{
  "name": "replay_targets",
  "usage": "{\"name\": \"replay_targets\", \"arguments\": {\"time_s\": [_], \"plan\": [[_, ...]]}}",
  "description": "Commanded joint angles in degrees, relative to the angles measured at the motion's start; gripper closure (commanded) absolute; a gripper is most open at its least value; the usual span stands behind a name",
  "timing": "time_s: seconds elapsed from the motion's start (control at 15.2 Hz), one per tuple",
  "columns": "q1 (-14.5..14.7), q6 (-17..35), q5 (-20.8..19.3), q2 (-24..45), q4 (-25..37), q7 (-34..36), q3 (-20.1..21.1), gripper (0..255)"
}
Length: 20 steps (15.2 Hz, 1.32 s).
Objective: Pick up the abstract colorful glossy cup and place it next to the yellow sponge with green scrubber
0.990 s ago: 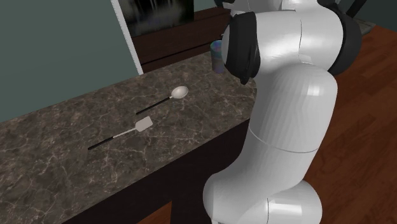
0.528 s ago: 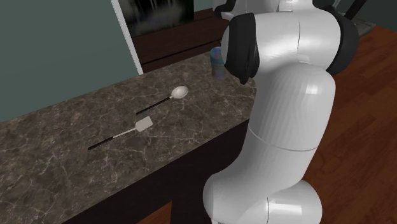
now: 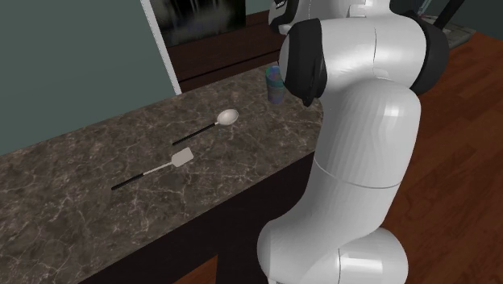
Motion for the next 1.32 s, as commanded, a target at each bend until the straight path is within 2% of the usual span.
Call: {"name": "replay_targets", "arguments": {"time_s": [0.0,0.2,0.26,0.59,0.86,1.25], "plan": [[0.0,0.1,0.0,0.0,0.0,0.0,0.0,255],[0.0,0.1,0.0,0.0,0.0,0.0,0.0,255],[0.0,0.1,0.0,0.0,0.0,0.0,0.0,0],[0.0,0.1,0.0,0.0,0.0,0.0,0.0,0],[-0.5,-6.2,-0.3,-2.0,4.3,0.3,-0.3,0],[-0.5,-6.2,-0.3,-2.0,4.3,0.3,-0.3,0]]}}
